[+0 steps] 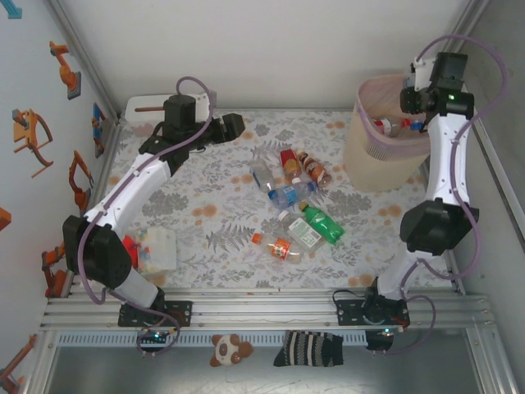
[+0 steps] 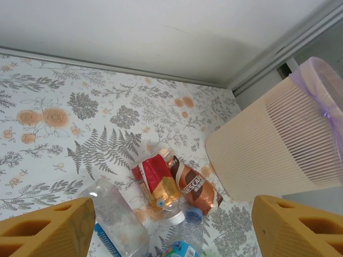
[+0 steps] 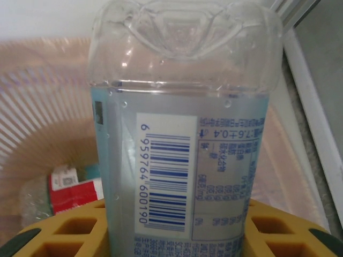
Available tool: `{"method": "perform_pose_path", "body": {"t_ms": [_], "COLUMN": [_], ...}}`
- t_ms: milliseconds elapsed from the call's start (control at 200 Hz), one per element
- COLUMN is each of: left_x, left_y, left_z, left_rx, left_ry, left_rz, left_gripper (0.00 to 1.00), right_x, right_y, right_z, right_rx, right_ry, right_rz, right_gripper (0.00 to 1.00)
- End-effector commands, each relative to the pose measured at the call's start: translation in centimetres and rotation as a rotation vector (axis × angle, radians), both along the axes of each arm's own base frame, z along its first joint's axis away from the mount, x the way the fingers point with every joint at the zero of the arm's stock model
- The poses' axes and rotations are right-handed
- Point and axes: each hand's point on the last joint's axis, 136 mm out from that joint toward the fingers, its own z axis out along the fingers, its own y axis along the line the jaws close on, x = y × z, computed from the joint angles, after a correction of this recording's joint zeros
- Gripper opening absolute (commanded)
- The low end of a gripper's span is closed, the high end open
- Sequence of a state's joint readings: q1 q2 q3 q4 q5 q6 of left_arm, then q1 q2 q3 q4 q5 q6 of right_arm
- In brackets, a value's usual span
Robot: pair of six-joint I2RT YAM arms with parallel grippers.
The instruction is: Put the plastic bottles in the bin
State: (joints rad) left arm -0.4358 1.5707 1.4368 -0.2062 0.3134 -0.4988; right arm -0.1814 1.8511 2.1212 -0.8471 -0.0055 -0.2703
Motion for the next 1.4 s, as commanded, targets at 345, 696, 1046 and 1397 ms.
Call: {"method": "perform_pose_path", "body": {"t_ms": [345,696,1046,1397], "left_x": [0.7,0.3,-0.6,-1.0], "left_y": [-0.4,-0.3,0.4,0.5], "left_z": [-0.6,-1.1,-0.2,0.0], "left_rx": [-0.032,-0.05,-0.05,-0.06], "left_ry": [0.042,0.083,0.065,0.065], "left_rz": [-0.036,-0.027,-0.01,-0.006], "left_gripper": [0.75,0.75,0.76,0.76], "right_x": [-0.2,-0.1,0.1,-1.9], "right_y": [-2.6,-2.9,-2.7,-1.1], "right_z": [-11.2,-16.6,-8.5,-1.3], "right_rx": [0.01,0.038,0.029,0.094], "right_ry": [0.379,0.498,0.299,0.094], "right_rz": [-0.021,-0.036,-0.057,-0.062], "right_gripper": [0.43,0.5,0.71,0.74]}}
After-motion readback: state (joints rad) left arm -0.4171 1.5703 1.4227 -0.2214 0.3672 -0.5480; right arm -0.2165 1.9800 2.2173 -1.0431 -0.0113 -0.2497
